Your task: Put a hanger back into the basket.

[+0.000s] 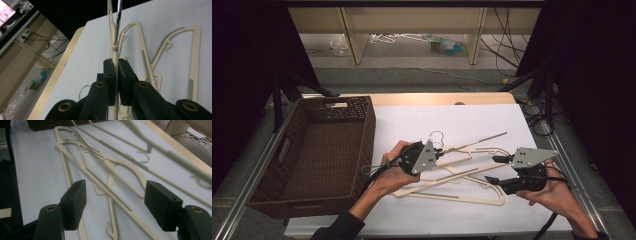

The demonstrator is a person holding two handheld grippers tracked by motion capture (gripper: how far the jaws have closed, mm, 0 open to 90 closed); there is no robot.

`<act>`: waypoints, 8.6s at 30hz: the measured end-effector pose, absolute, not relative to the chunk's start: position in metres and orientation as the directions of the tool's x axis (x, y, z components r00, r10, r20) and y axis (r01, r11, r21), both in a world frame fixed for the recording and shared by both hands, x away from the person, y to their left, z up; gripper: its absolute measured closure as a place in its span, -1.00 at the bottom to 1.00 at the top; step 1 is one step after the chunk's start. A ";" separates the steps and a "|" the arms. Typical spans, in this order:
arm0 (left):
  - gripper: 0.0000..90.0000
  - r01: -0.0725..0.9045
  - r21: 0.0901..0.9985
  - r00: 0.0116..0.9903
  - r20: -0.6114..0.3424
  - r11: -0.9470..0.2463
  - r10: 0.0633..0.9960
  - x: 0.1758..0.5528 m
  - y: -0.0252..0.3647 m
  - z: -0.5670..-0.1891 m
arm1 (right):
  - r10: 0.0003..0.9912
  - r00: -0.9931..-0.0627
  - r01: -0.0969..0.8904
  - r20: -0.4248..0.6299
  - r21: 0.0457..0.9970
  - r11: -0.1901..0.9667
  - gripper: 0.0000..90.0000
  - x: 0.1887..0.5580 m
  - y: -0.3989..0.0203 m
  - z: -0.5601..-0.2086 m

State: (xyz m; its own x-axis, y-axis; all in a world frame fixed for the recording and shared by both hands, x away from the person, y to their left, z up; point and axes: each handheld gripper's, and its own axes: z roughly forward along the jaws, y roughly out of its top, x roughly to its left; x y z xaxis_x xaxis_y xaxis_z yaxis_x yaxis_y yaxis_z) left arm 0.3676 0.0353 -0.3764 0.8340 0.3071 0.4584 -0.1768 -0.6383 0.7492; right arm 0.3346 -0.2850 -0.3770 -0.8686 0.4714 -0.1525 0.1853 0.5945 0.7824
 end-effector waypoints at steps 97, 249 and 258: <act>0.90 0.491 0.795 0.529 0.054 -0.357 0.847 0.390 0.350 -0.393 | 0.486 -0.872 0.267 -0.066 0.767 0.584 -0.50 0.322 -0.280 -0.427; -0.54 0.272 0.912 0.740 0.005 -0.307 0.673 0.274 0.148 -0.443 | 0.033 -0.994 -0.020 -0.103 0.470 0.882 0.74 0.357 -0.224 -0.457; -0.54 0.272 0.909 0.740 0.011 -0.314 0.673 0.274 0.147 -0.444 | 0.033 -0.998 0.006 -0.049 0.484 0.875 0.74 0.341 -0.229 -0.461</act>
State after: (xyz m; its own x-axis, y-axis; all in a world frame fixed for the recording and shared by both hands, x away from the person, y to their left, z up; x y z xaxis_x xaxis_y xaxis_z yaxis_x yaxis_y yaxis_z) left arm 0.2743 0.1471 -0.4438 0.7396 0.6729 0.0115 0.2719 -0.3145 0.9095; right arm 0.3407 -0.2287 -0.4613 -0.9983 0.0335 -0.0486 0.0058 0.8753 0.4836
